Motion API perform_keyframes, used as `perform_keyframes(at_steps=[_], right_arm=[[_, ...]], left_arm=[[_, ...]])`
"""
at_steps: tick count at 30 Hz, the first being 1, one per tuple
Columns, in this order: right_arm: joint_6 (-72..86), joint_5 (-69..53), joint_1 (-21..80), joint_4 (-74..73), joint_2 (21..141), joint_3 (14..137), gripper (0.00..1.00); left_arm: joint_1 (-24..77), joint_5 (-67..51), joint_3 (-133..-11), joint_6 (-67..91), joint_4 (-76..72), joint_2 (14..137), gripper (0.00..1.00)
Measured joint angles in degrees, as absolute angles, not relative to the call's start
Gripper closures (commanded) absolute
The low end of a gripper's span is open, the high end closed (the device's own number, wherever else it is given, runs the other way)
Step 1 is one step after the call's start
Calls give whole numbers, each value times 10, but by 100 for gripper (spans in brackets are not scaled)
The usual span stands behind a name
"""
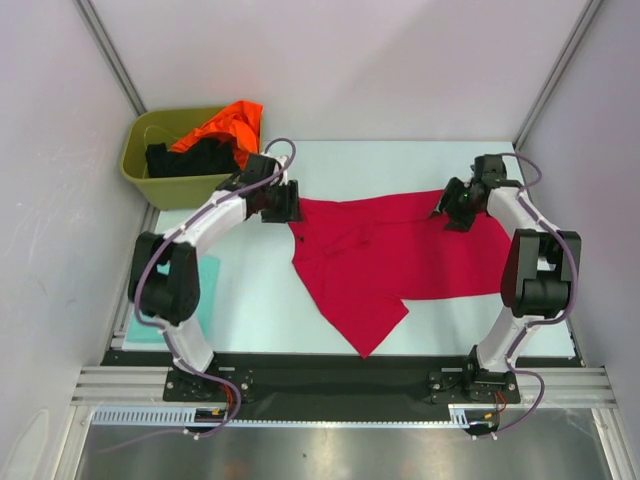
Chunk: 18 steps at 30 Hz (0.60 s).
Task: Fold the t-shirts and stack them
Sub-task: Fold the tshirt
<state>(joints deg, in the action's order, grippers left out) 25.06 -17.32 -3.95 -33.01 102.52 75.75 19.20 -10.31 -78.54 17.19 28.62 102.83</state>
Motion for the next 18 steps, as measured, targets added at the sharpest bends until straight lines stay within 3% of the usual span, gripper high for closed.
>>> perform_keyframes(at_steps=[4,10,18], right_arm=[[282,-187,19,-293,1027,751,48],[373,-252,93,-181,1031,681,49],[443,-291,117,-114,1064,637,46]], left_arm=[[210,-184,-738,195,244,985,43],[227,-273,-643,265,169,1014,44],[230,-314,-635,337,98,1060,38]])
